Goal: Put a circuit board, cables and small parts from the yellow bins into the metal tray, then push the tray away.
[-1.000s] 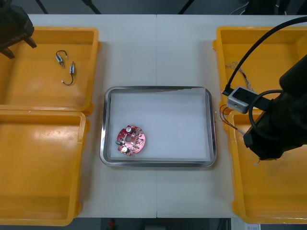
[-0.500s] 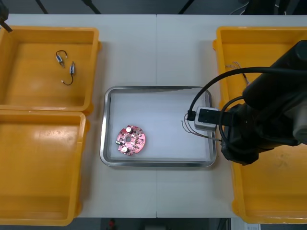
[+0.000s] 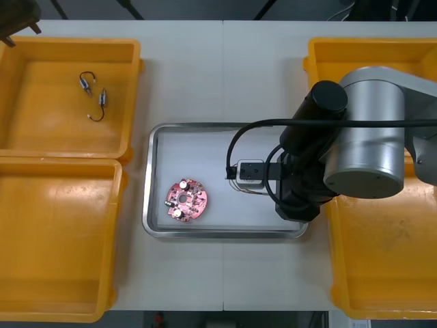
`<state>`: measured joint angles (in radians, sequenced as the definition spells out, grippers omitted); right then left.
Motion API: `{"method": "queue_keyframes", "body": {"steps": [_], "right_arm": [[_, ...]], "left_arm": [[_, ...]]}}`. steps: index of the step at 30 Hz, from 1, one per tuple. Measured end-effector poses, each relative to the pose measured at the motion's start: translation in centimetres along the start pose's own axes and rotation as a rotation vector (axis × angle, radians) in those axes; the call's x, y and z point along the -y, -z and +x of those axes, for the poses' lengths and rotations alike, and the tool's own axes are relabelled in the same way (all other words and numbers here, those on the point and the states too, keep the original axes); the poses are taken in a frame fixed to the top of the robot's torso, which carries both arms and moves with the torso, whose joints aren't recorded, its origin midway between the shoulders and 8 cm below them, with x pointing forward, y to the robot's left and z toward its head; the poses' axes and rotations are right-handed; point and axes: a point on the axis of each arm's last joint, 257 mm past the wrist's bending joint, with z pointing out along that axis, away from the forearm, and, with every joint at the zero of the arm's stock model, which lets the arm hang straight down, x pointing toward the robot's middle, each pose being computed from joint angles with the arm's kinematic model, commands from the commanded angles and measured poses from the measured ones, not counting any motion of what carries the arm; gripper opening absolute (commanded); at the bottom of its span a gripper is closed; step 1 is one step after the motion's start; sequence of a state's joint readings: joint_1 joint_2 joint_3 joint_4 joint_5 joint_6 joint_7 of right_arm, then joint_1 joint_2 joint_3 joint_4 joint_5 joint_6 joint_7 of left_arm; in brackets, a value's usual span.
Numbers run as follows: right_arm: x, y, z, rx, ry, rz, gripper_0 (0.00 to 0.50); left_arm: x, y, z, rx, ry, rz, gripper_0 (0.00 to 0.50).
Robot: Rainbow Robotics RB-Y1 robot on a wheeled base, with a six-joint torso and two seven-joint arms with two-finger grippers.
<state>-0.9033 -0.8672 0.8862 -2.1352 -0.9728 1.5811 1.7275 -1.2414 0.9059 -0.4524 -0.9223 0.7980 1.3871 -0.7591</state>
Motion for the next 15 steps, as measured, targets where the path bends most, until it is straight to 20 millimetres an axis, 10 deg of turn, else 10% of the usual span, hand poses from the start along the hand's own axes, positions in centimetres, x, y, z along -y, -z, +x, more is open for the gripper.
{"method": "queue_keyframes", "body": {"steps": [15], "right_arm": [[-0.7,-6.0,-0.9,-0.017,0.065,0.025,0.0]], "left_arm": [[3.7,-6.4,2.7,0.056,-0.037,0.027,0.5]]}}
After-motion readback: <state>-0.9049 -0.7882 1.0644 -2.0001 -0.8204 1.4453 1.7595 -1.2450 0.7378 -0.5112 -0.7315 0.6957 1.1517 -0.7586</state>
